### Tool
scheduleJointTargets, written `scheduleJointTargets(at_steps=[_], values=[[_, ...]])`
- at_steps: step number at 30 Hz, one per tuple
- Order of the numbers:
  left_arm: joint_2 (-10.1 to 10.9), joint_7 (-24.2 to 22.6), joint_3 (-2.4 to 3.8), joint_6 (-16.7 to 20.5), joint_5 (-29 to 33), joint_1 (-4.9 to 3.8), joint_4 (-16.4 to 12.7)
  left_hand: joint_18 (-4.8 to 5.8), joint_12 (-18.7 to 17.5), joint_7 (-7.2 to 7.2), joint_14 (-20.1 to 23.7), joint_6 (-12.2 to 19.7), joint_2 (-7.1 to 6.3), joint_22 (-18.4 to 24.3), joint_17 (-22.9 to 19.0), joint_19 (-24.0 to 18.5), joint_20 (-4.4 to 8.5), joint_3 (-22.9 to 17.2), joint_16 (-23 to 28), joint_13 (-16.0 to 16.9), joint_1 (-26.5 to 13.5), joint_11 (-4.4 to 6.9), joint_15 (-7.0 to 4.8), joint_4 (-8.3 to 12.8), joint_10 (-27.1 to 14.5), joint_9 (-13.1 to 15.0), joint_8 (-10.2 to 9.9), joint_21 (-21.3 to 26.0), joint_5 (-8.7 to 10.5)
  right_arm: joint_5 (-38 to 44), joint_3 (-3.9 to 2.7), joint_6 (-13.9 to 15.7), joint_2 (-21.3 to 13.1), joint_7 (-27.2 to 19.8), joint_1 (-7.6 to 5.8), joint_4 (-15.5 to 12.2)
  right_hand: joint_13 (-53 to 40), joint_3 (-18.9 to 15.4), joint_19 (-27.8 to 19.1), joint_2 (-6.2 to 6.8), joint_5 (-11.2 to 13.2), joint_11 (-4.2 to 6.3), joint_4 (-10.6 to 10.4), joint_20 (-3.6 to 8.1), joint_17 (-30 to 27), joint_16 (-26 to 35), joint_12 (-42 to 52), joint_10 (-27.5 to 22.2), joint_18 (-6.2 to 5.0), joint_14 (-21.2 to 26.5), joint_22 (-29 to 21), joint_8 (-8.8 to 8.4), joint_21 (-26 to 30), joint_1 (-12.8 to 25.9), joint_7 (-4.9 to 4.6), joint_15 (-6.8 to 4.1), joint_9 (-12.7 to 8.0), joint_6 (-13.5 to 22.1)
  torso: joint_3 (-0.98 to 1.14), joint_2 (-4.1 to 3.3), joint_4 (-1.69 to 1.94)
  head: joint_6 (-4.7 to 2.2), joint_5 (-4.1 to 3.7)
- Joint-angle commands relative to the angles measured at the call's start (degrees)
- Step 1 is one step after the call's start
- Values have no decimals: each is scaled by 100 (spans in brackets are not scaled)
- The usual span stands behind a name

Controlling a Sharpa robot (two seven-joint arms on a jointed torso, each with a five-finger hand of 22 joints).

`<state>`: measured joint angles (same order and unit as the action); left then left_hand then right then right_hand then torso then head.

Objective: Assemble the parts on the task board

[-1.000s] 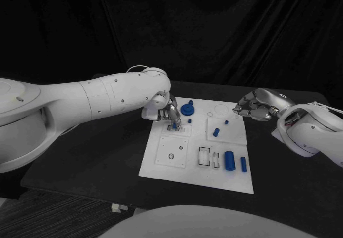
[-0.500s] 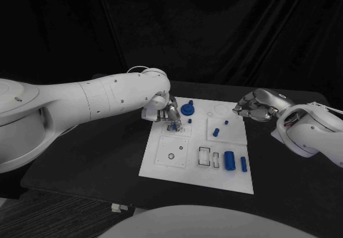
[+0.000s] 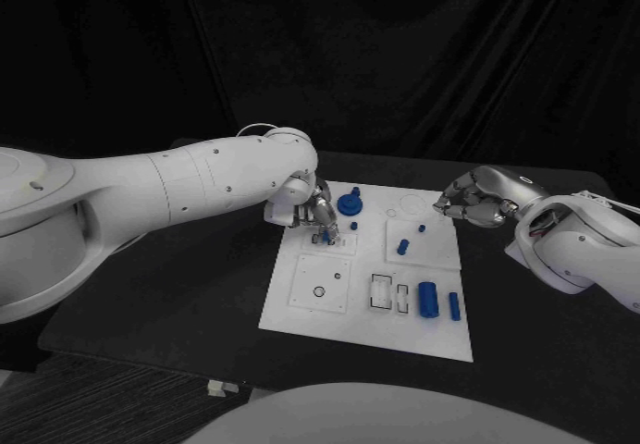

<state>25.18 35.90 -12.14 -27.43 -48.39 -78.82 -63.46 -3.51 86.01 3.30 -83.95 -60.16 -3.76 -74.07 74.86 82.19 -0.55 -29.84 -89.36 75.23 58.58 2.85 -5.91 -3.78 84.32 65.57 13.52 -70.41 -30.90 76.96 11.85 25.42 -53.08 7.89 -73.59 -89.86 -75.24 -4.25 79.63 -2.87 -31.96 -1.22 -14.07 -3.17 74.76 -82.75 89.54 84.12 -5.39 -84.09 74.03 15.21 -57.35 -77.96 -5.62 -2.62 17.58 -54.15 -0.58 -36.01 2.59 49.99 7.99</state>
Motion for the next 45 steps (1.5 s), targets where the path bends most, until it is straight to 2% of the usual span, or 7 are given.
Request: scheduleJointTargets(at_steps=[1,31,34,37,40,42,45], values=[[-25,-106,4,34,49,17,7,-73,-82,-193,-531,-78,297,-1026,1334,-26,-14,-1079,52,1086,91,3,22,225,299,193,73,52,-276,18,-4,5,0,121,15,-3,-1476,160,2,-73,-156,46,-15,4,699,60,46,588,-85,-382,764,76,100,-173,43,-47,86,-15,-2,-1,2,1,10],[-25,-28,4,-108,49,50,-43,-77,-101,-191,-523,-78,302,-1022,1317,-33,-16,-1070,63,1071,101,2,23,244,287,194,73,67,-294,18,-4,-17,-10,146,16,-3,-1476,182,0,-86,-159,46,-9,4,697,62,46,588,-87,-381,761,75,111,-190,43,-47,88,-11,0,-1,6,1,1],[-28,-26,4,-118,49,53,-31,-76,-96,-178,-521,-61,290,-1021,1313,-39,-26,-983,65,1075,90,-9,33,275,287,192,58,70,-187,18,-4,-21,-8,149,16,-2,-1476,182,0,-86,-159,46,-9,4,697,62,46,588,-87,-381,761,75,111,-190,43,-47,88,-11,0,1,3,1,5],[-33,-15,4,-126,49,56,-15,-77,-92,-183,-519,-36,298,-1016,1311,-52,-53,-591,66,1076,-90,-22,54,87,289,176,20,90,544,18,-4,-22,-6,150,16,-2,-1476,182,0,-86,-159,46,-9,4,697,62,46,588,-87,-381,761,75,111,-190,43,-47,88,-11,1,0,1,1,8],[-36,5,4,-138,49,60,0,-80,-91,-187,-518,-17,322,-1014,1310,-54,-55,-398,67,1077,-101,-18,51,22,287,154,-14,100,749,18,-4,-24,-7,151,16,-3,-1476,182,0,-86,-159,46,-9,4,697,62,46,588,-87,-381,761,75,111,-190,43,-47,88,-11,0,0,-1,1,11],[-38,16,4,-142,49,62,9,-81,-88,-180,-516,14,326,-1013,1306,-56,-62,-157,70,1078,-196,-28,61,-140,286,116,-66,111,1176,18,-4,-28,-7,152,16,-3,-1476,182,0,-86,-159,46,-9,4,697,62,46,588,-87,-381,761,75,111,-190,43,-47,88,-11,1,-1,-2,1,11],[-44,30,4,-142,49,66,30,-83,-89,-179,-513,16,342,-1011,1300,-60,-65,-47,73,1077,-193,-30,63,-200,283,95,-89,124,1312,17,-4,-32,-5,153,16,-2,-1476,182,0,-86,-159,46,-9,4,697,62,46,588,-87,-381,761,75,111,-190,43,-47,88,-11,1,-3,-2,1,12]])
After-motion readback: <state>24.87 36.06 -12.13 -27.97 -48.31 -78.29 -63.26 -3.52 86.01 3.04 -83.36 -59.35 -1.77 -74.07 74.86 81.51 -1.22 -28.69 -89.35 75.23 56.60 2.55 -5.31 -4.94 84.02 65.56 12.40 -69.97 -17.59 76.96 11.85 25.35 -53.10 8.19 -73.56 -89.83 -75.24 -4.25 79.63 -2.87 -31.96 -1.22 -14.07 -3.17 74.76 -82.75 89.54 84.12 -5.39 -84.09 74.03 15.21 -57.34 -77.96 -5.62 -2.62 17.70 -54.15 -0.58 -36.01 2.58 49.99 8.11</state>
